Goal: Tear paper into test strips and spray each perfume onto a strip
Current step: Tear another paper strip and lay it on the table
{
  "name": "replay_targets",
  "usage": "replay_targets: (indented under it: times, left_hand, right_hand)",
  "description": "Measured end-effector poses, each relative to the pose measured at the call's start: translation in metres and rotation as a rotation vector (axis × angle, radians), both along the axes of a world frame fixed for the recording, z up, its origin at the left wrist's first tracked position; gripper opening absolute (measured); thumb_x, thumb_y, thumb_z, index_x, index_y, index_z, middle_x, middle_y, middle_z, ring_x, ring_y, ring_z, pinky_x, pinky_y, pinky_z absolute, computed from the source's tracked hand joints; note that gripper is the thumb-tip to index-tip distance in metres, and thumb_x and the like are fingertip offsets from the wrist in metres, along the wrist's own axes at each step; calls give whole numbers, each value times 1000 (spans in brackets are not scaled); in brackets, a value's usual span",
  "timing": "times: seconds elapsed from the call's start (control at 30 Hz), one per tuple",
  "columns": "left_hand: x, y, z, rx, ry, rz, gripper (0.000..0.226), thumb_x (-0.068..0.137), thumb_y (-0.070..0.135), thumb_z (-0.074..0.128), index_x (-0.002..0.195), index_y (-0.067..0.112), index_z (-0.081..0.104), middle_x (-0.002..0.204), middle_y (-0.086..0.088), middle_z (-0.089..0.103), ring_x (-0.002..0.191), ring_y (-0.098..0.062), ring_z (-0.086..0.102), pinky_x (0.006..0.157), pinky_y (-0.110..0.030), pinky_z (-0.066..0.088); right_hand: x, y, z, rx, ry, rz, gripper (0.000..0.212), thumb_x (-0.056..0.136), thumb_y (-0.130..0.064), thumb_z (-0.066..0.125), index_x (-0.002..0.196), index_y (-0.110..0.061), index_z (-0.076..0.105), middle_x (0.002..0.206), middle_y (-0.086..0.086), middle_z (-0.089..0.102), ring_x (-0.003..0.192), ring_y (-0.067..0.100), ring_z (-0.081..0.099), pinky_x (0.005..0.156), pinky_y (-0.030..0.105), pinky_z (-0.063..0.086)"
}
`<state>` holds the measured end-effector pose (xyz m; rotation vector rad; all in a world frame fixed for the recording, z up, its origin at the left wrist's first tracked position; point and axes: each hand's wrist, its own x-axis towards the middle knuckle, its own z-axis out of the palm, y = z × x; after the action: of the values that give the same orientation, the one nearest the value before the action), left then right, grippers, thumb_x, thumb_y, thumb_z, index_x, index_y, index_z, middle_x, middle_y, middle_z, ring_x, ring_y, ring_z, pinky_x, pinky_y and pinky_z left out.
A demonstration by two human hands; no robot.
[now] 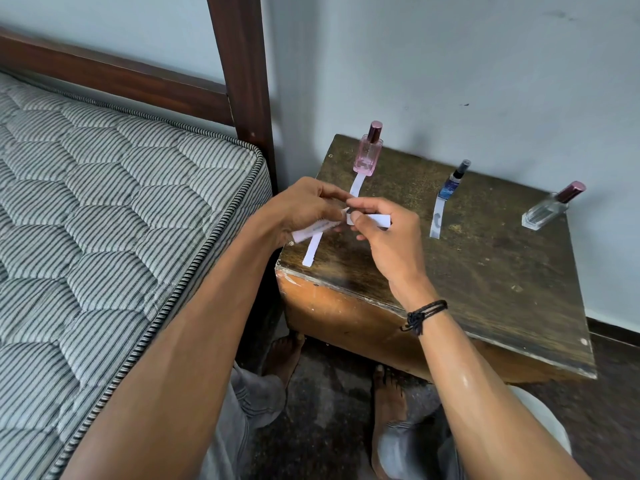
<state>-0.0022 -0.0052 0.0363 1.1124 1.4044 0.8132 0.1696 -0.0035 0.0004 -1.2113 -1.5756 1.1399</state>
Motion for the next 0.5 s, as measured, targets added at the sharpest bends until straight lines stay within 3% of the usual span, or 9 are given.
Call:
replay_targets:
  times: [0.17,0.4,0.5]
  left_hand:
    - [-1,0,1,34,93,-18,30,85,-11,65,106,8,74,97,-11,71,77,-6,68,64,-10,51]
    - [-4,2,-2,57,180,33,31,81,-10,70,105,8,75,85,-8,69,81,-14,66,82,-24,56]
    - [-5,2,-3,55,210,35,32,81,-12,68,104,10,75,79,-5,68,77,-12,66,81,-24,56]
  right_hand:
    - [2,1,1,-12,45,-21,21,97,-4,68,108,-20,78,96,-6,77,76,11,73,68,20,58]
    - [4,3,3,8,82,-151,21,96,-4,69,103,-23,75,93,-8,75,70,11,72,66,21,58]
    - [5,3,3,10,61,-191,17,95,-5,71,104,-19,75,95,-3,76,69,10,72,67,24,60]
